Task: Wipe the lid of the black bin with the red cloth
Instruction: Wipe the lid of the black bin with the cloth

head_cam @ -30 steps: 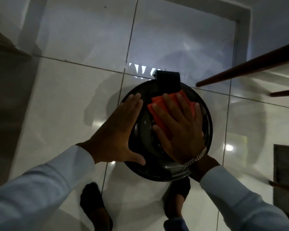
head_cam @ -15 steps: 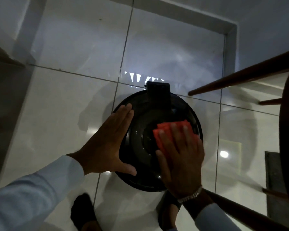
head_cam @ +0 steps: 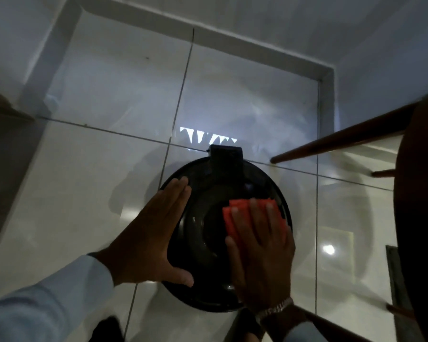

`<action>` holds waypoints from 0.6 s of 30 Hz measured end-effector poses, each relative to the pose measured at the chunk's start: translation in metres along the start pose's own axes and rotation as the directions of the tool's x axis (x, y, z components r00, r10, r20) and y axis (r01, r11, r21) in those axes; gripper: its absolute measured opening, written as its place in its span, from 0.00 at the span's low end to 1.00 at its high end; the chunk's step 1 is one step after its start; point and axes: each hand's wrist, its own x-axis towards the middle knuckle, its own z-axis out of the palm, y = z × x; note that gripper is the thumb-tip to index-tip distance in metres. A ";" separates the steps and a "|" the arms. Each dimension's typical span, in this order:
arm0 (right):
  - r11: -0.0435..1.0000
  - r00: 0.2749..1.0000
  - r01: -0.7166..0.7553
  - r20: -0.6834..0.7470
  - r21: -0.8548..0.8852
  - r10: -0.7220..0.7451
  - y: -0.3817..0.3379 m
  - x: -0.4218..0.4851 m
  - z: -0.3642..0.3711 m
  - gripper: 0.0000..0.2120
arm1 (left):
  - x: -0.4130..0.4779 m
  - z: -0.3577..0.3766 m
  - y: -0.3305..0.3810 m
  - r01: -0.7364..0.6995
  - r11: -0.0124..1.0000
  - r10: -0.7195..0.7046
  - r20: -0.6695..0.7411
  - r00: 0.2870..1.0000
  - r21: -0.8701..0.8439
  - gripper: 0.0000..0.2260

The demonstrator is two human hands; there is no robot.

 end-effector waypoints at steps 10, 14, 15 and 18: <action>0.984 0.984 0.175 -0.026 0.032 -0.175 -0.039 -0.020 0.009 0.24 | 0.001 0.003 -0.001 -0.029 0.999 0.029 -0.003 1.000 0.019 0.64; 0.997 0.997 -0.075 -0.031 0.021 0.075 -0.022 -0.001 0.004 0.24 | 0.001 0.006 -0.002 -0.018 1.000 0.018 -0.013 1.000 -0.008 0.65; 0.985 0.984 -0.169 -0.046 0.038 0.171 -0.031 0.015 0.008 0.24 | 0.003 0.007 -0.003 -0.021 1.000 0.021 -0.017 1.000 -0.003 0.65; 0.971 0.971 -0.226 -0.061 0.072 0.231 -0.067 0.043 0.015 0.24 | 0.003 0.008 -0.006 -0.061 0.998 0.062 -0.043 0.997 0.014 0.63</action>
